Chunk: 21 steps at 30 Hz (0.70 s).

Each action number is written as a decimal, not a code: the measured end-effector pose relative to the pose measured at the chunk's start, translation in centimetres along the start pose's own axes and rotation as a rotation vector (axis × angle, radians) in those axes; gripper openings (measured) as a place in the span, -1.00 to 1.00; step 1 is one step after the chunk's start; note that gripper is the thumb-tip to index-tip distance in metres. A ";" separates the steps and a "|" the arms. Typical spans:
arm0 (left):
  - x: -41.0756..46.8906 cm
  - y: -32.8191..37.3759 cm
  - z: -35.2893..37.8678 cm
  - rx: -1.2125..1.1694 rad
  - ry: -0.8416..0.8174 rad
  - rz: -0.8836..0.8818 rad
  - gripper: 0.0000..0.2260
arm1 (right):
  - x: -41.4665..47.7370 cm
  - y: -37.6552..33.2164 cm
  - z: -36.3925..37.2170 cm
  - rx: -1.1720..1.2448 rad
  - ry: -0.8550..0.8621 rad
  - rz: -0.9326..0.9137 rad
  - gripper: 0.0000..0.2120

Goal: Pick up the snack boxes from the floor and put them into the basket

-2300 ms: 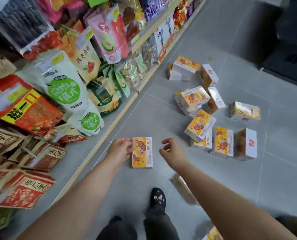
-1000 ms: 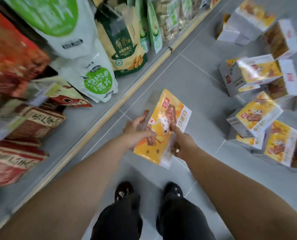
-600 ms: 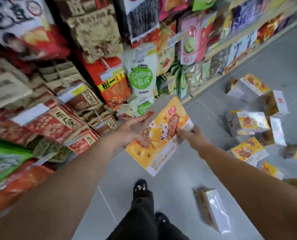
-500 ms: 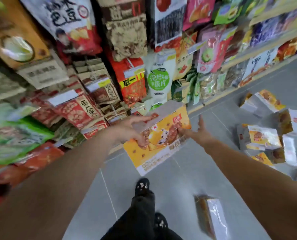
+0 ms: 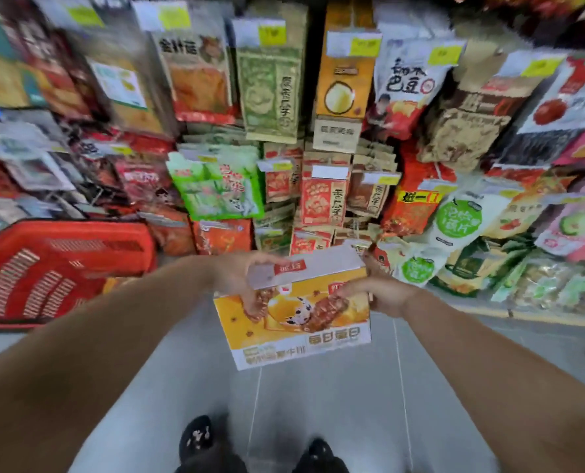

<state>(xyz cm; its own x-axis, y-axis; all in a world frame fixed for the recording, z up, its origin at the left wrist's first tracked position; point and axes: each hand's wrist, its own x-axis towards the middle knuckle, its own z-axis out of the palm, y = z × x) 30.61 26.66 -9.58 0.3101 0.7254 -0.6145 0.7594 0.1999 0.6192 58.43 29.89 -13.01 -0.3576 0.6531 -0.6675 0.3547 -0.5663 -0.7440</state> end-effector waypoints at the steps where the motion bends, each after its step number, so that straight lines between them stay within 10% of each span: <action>1: -1.2 -1.6 -0.5 0.008 0.024 -0.005 -0.15 | 0.4 -0.9 1.7 -0.025 0.019 -0.025 -0.25; 10: -10.8 -24.1 -4.9 -0.477 0.576 -0.324 0.01 | 8.2 -4.7 23.1 -0.069 0.023 -0.074 -0.24; 15: -15.3 -32.2 -5.7 -0.991 0.563 -0.421 -0.71 | 12.3 -6.0 33.6 0.061 -0.011 -0.064 -0.16; 21: -16.3 -39.9 -10.0 -1.129 0.657 -0.450 -0.62 | 16.9 -8.9 42.0 0.033 -0.016 -0.115 0.02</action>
<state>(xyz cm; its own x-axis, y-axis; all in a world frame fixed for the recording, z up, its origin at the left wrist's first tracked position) -10.47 13.43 -19.42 -0.3997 0.5682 -0.7193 -0.2471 0.6889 0.6815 12.95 24.86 -18.85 -0.4083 0.7064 -0.5782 0.2824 -0.5046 -0.8159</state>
